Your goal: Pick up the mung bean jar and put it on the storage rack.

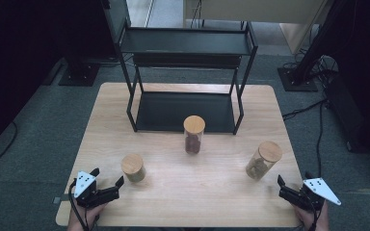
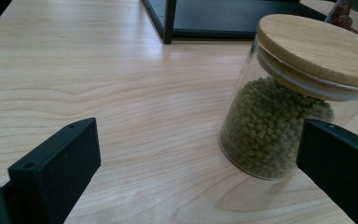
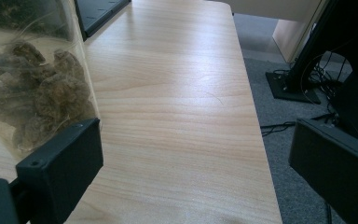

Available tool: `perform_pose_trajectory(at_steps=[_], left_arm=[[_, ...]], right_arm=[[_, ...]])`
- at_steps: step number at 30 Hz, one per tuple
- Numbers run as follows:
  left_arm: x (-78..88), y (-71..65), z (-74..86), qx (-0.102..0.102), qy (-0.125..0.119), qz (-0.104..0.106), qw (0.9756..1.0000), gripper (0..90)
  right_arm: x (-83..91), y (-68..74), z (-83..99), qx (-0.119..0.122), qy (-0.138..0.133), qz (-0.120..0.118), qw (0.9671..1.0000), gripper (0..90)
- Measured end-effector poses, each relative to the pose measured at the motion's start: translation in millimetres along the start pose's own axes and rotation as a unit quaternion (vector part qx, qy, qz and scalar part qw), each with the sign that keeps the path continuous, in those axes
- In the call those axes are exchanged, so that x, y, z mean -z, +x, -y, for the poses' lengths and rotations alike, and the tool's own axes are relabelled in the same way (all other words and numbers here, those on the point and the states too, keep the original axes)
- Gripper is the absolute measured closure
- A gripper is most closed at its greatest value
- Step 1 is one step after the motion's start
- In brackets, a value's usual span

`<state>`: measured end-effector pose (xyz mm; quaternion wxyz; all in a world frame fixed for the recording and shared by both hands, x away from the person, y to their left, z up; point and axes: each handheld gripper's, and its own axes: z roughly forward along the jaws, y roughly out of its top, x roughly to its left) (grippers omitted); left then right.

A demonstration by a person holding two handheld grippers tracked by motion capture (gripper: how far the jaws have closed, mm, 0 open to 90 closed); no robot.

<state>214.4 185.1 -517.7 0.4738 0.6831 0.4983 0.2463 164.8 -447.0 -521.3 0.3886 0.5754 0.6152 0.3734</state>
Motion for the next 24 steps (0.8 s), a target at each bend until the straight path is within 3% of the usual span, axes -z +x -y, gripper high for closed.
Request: perform_pose_trajectory(at_steps=[24], left_arm=[[-7.1,-14.9,-0.9,-0.005,0.003,0.020,0.9998,0.0]], right_arm=[[-0.2,0.3,0.0,0.000,0.002,0.003,1.0000,2.6]])
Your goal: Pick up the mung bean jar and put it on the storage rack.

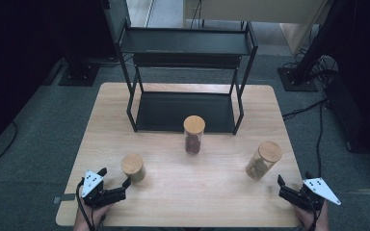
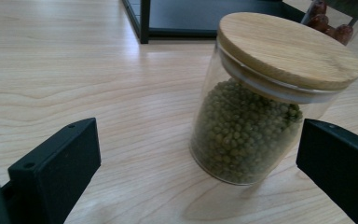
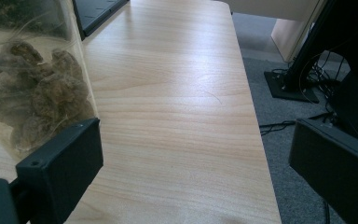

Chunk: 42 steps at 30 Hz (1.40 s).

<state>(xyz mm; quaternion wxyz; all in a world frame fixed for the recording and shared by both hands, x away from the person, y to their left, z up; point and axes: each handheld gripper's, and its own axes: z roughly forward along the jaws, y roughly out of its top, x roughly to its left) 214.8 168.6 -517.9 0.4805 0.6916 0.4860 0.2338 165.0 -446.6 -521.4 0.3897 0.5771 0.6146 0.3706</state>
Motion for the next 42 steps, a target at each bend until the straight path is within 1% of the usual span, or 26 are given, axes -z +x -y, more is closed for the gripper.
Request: perform_pose_trajectory(at_steps=[6,11,20,23,30,33,35,36,42], left_arm=[[-1.6,-1.8,-0.3,0.005,0.000,0.004,1.0000,0.0],[-3.2,-3.7,-0.7,0.004,-0.001,0.008,1.0000,0.0],[-8.1,-13.0,-1.6,-0.004,0.003,0.006,1.0000,0.0],[-9.4,-15.2,-1.9,-0.002,0.004,0.003,1.0000,0.0],[-15.1,-23.3,-3.4,-0.008,0.005,-0.004,0.9999,0.2],[-16.4,-24.2,-3.9,-0.009,0.006,-0.004,0.9999,0.2],[-17.5,-25.1,-4.2,-0.008,0.004,-0.008,0.9999,0.3],[-17.8,-25.7,-4.4,-0.010,0.004,-0.011,0.9999,2.2],[-21.9,-30.0,-5.7,-0.011,0.001,-0.020,0.9997,2.3]], right_arm=[[-0.1,0.2,-0.1,0.000,0.001,0.001,1.0000,2.6],[-0.2,0.5,-0.2,0.000,0.002,0.001,1.0000,2.6],[-0.1,0.8,-0.1,0.002,0.000,0.003,1.0000,2.6],[-0.1,0.8,-0.1,0.002,0.000,0.003,1.0000,2.6],[-0.5,0.9,-0.2,0.004,0.002,0.004,1.0000,2.6],[-0.6,0.9,-0.2,0.004,0.002,0.004,1.0000,2.6],[-0.6,0.9,-0.2,0.004,0.003,0.005,1.0000,2.6],[-0.8,1.1,-0.3,0.004,0.004,0.005,1.0000,2.6],[-0.8,0.9,-0.3,0.002,0.004,0.005,1.0000,2.6]])
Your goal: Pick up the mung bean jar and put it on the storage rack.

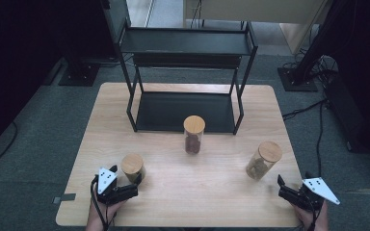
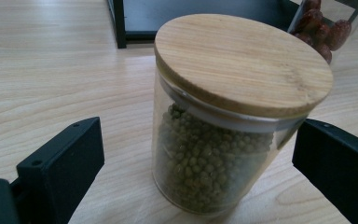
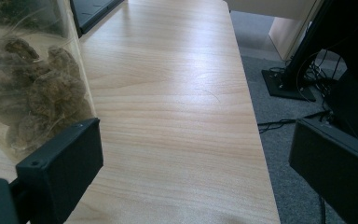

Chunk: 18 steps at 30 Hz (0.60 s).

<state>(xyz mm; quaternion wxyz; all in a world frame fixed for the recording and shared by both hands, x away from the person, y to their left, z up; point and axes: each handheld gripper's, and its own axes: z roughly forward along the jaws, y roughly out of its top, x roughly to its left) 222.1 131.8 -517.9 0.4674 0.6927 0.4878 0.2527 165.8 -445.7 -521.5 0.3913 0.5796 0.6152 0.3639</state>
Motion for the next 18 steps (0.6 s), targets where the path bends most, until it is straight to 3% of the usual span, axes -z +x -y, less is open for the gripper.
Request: perform_pose_trajectory(at_steps=[18], left_arm=[[-15.1,-13.0,-5.6,-0.015,0.021,-0.022,0.9994,6.1]], right_arm=[[0.1,-1.0,0.0,-0.005,0.001,-0.003,1.0000,2.6]])
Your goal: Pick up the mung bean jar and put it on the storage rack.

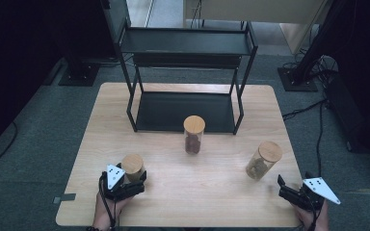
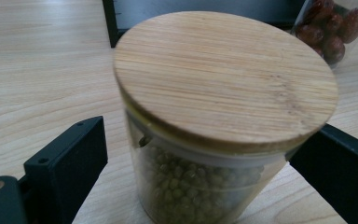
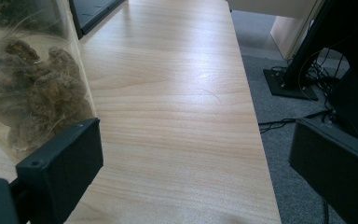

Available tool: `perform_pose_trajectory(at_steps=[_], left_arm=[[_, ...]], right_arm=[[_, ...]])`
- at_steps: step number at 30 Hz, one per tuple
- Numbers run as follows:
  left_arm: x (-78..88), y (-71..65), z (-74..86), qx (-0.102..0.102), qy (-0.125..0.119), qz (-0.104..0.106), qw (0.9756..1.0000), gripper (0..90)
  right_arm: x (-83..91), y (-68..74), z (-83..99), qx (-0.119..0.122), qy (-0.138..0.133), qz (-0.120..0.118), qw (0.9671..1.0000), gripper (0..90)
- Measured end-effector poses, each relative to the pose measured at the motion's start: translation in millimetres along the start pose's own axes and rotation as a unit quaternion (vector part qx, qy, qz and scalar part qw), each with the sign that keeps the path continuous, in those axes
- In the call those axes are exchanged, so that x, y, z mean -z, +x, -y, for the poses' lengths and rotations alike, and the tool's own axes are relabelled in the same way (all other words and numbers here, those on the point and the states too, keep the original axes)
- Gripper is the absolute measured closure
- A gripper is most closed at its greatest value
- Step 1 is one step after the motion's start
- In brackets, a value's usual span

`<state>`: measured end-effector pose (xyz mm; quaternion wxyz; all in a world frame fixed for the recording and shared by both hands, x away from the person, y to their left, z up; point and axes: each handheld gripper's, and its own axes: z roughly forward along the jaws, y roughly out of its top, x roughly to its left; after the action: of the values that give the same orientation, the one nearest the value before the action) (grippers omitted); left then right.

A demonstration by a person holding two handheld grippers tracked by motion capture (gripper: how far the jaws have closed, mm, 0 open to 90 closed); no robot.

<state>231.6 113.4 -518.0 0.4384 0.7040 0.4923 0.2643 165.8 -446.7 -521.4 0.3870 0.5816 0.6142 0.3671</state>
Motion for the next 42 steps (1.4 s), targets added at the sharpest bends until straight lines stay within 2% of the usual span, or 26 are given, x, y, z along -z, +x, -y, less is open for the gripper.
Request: perform_pose_trajectory(at_steps=[4,10,11,13,15,25,42], left_arm=[[-4.4,-1.8,-2.2,0.002,0.006,-0.011,0.9999,8.8],[-9.9,-8.0,-4.9,-0.004,-0.007,-0.027,0.9996,14.6],[-10.2,-8.5,-5.2,-0.003,-0.009,-0.028,0.9996,21.7],[-10.9,-9.2,-5.6,-0.004,-0.012,-0.032,0.9994,24.5],[-11.3,-9.8,-5.7,-0.010,-0.014,-0.034,0.9993,25.0],[-17.0,-9.4,-9.0,-0.013,-0.016,-0.042,0.9989,25.5],[-35.9,-5.8,-20.1,-0.006,-0.015,-0.045,0.9988,25.6]], right_arm=[[0.1,0.0,0.0,0.000,-0.001,-0.001,1.0000,2.6],[0.6,0.0,0.2,-0.001,-0.002,0.000,1.0000,2.6],[0.6,-0.1,0.2,-0.002,-0.003,0.000,1.0000,2.6],[0.6,-0.1,0.3,-0.002,-0.003,-0.001,1.0000,2.6],[0.8,-0.2,0.3,-0.002,-0.004,-0.001,1.0000,2.6],[1.2,0.0,0.5,0.001,-0.007,-0.001,1.0000,2.7],[1.9,0.5,0.8,0.004,-0.009,-0.006,0.9999,2.7]])
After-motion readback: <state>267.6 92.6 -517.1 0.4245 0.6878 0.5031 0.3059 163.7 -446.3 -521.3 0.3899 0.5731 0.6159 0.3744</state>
